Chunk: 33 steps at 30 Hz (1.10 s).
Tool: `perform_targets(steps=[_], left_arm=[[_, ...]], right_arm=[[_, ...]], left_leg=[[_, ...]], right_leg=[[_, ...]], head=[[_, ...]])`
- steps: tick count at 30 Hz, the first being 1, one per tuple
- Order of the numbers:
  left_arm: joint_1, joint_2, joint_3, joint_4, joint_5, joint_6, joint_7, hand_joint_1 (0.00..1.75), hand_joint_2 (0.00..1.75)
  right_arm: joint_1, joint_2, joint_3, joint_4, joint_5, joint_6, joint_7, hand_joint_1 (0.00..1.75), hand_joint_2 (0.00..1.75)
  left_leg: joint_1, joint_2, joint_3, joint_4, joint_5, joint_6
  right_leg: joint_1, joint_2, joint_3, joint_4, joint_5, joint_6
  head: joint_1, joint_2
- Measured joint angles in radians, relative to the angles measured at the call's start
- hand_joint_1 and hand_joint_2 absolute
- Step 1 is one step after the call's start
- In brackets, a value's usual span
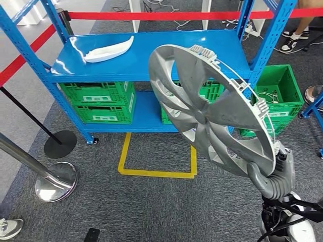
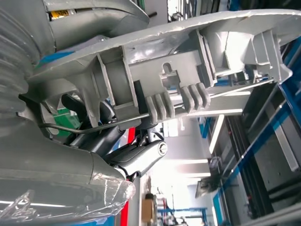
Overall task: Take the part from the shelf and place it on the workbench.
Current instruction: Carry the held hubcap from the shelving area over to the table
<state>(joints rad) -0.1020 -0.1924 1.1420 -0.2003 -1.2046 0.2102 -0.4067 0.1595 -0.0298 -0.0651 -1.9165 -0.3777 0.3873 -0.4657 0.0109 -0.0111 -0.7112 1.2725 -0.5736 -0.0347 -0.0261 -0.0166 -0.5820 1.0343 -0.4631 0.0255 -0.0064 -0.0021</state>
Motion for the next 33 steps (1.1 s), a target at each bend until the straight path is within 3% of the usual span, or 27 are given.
perform_targets(steps=[1,2,3,5,7,9,11,13,15,16,17,18,20,22,24,26,28,30,31,32,33], left_arm=[[0.0,-0.001,0.0,0.0,0.001,-0.005,0.0,0.0,1.75],[0.0,-0.001,0.001,0.0,0.001,-0.01,-0.001,0.0,1.75],[-0.002,-0.001,0.001,0.0,0.002,-0.014,-0.002,0.0,1.75],[-0.008,-0.002,0.001,0.0,0.0,-0.017,-0.005,0.0,1.75],[-0.013,-0.002,0.001,0.0,-0.005,-0.018,-0.006,0.0,1.75],[-0.01,-0.002,0.0,0.0,-0.015,-0.01,-0.005,0.0,1.75],[-0.005,-0.002,-0.001,0.0,-0.023,0.004,-0.001,0.0,1.75],[-0.002,-0.003,-0.003,0.0,-0.029,0.01,0.006,0.0,1.75],[0.002,-0.004,-0.004,0.0,-0.033,0.011,0.013,0.0,1.75],[0.005,-0.004,-0.004,0.0,-0.035,0.011,0.017,0.0,1.75],[0.008,-0.005,-0.004,0.0,-0.037,0.01,0.022,0.0,1.75],[0.01,-0.005,-0.005,0.0,-0.04,0.009,0.028,0.0,1.75],[0.013,-0.007,-0.007,0.0,-0.047,0.004,0.037,0.0,1.75],[0.015,-0.01,-0.009,0.0,-0.052,0.0,0.043,0.0,1.75],[0.019,-0.013,-0.01,0.0,-0.052,-0.007,0.048,0.0,1.75],[0.021,-0.016,-0.01,0.0,-0.051,-0.021,0.05,0.0,1.75],[0.018,-0.019,-0.012,0.0,-0.052,-0.028,0.049,0.0,1.75],[0.017,-0.021,-0.015,0.0,-0.054,-0.025,0.046,0.0,1.75],[0.016,-0.021,-0.017,0.0,-0.054,-0.019,0.044,0.0,1.75],[0.016,-0.021,-0.019,0.0,-0.054,-0.008,0.042,0.0,1.75],[0.015,-0.021,-0.02,0.0,-0.054,0.005,0.04,0.0,1.75]], right_arm=[[0.0,0.0,0.0,0.0,0.001,0.0,0.0,1.75,1.75],[-0.001,0.0,-0.001,0.0,0.002,0.0,-0.001,1.75,1.75],[-0.001,0.0,-0.001,0.0,0.002,0.0,-0.002,1.75,1.75],[-0.001,0.0,-0.003,-0.002,0.005,0.0,-0.002,1.75,1.75],[0.002,0.0,-0.006,-0.004,0.011,-0.004,-0.001,1.75,1.75],[0.008,0.0,-0.008,-0.01,0.015,-0.01,0.003,1.75,1.75],[0.02,0.0,-0.011,-0.02,0.017,-0.017,0.006,1.75,1.75],[0.036,0.001,-0.016,-0.029,0.018,-0.022,0.007,1.75,1.75],[0.052,0.001,-0.021,-0.036,0.02,-0.026,0.007,1.75,1.75],[0.059,0.001,-0.023,-0.039,0.022,-0.028,0.007,1.75,1.75],[0.067,0.001,-0.024,-0.045,0.026,-0.03,0.007,1.75,1.75],[0.076,0.001,-0.027,-0.054,0.03,-0.033,0.008,1.75,1.75],[0.093,0.001,-0.035,-0.076,0.04,-0.039,0.01,1.75,1.75],[0.111,0.001,-0.043,-0.1,0.048,-0.041,0.012,1.75,1.75],[0.128,0.001,-0.048,-0.119,0.054,-0.043,0.016,1.75,1.75],[0.145,0.002,-0.055,-0.137,0.06,-0.046,0.02,1.75,1.75],[0.165,0.004,-0.066,-0.157,0.062,-0.045,0.019,1.75,1.75],[0.177,0.009,-0.076,-0.171,0.062,-0.04,0.016,1.75,1.75],[0.179,0.011,-0.079,-0.175,0.064,-0.038,0.014,1.75,1.75],[0.18,0.014,-0.081,-0.178,0.069,-0.038,0.009,1.75,1.75],[0.181,0.016,-0.083,-0.181,0.077,-0.039,0.003,1.75,1.75]], left_leg=[[-0.001,0.001,-0.002,0.008,0.007,0.004],[-0.003,0.004,0.016,-0.024,0.032,0.011],[-0.007,0.014,0.051,-0.087,0.066,0.02],[-0.02,0.057,0.12,-0.219,0.115,0.036],[-0.029,0.077,0.142,-0.274,0.124,0.04],[-0.028,0.056,0.138,-0.281,0.129,0.043],[-0.023,0.036,0.138,-0.287,0.136,0.051],[-0.02,0.015,0.138,-0.289,0.14,0.057],[-0.022,-0.008,0.137,-0.288,0.141,0.059],[-0.023,-0.019,0.138,-0.288,0.141,0.06],[-0.024,-0.032,0.138,-0.287,0.141,0.06],[-0.024,-0.044,0.139,-0.285,0.141,0.059],[-0.025,-0.065,0.135,-0.28,0.141,0.056],[-0.023,-0.082,0.124,-0.276,0.145,0.047],[-0.021,-0.092,0.116,-0.275,0.147,0.035],[-0.023,-0.061,0.098,-0.241,0.122,0.023],[-0.021,-0.017,0.043,-0.13,0.061,0.011],[-0.014,-0.002,-0.015,-0.011,0.019,0.003],[-0.01,0.001,-0.024,0.007,0.024,0.0],[-0.008,0.003,-0.011,-0.017,0.046,-0.001],[-0.006,0.011,0.021,-0.075,0.079,-0.002]], right_leg=[[0.003,-0.01,-0.001,0.0,0.0,-0.001],[0.006,-0.019,-0.001,0.0,0.001,-0.001],[0.008,-0.027,0.0,0.0,0.001,-0.001],[0.015,-0.044,0.0,0.001,0.0,0.001],[0.02,-0.062,-0.001,0.001,0.001,0.007],[0.019,-0.075,-0.001,-0.002,0.0,0.016],[0.015,-0.045,-0.015,0.034,-0.028,0.026],[0.014,-0.001,-0.064,0.15,-0.092,0.031],[0.016,0.013,-0.116,0.262,-0.132,0.032],[0.017,0.015,-0.12,0.27,-0.124,0.031],[0.017,0.017,-0.105,0.237,-0.096,0.029],[0.016,0.026,-0.074,0.172,-0.058,0.026],[0.012,0.066,-0.011,0.045,-0.013,0.022],[0.011,0.091,0.011,0.0,-0.012,0.017],[0.01,0.077,0.012,-0.005,-0.008,0.008],[0.006,0.055,0.016,-0.011,-0.005,-0.003],[0.005,0.029,0.018,-0.014,-0.005,-0.01],[0.005,0.005,0.017,-0.014,-0.005,-0.011],[0.005,-0.006,0.017,-0.014,-0.005,-0.011],[0.004,-0.015,0.017,-0.014,-0.006,-0.011],[0.004,-0.024,0.019,-0.014,-0.006,-0.009]], head=[[0.0,0.0],[0.0,0.0],[0.0,0.0],[0.0,0.0],[0.001,0.0],[0.001,0.0],[0.004,0.0],[0.009,0.0],[0.011,0.0],[0.011,0.0],[0.011,0.0],[0.011,0.0],[0.011,0.0],[0.01,0.0],[0.01,0.0],[0.003,0.0],[-0.005,0.0],[-0.005,0.0],[-0.005,0.0],[-0.006,0.0],[-0.005,0.0]])
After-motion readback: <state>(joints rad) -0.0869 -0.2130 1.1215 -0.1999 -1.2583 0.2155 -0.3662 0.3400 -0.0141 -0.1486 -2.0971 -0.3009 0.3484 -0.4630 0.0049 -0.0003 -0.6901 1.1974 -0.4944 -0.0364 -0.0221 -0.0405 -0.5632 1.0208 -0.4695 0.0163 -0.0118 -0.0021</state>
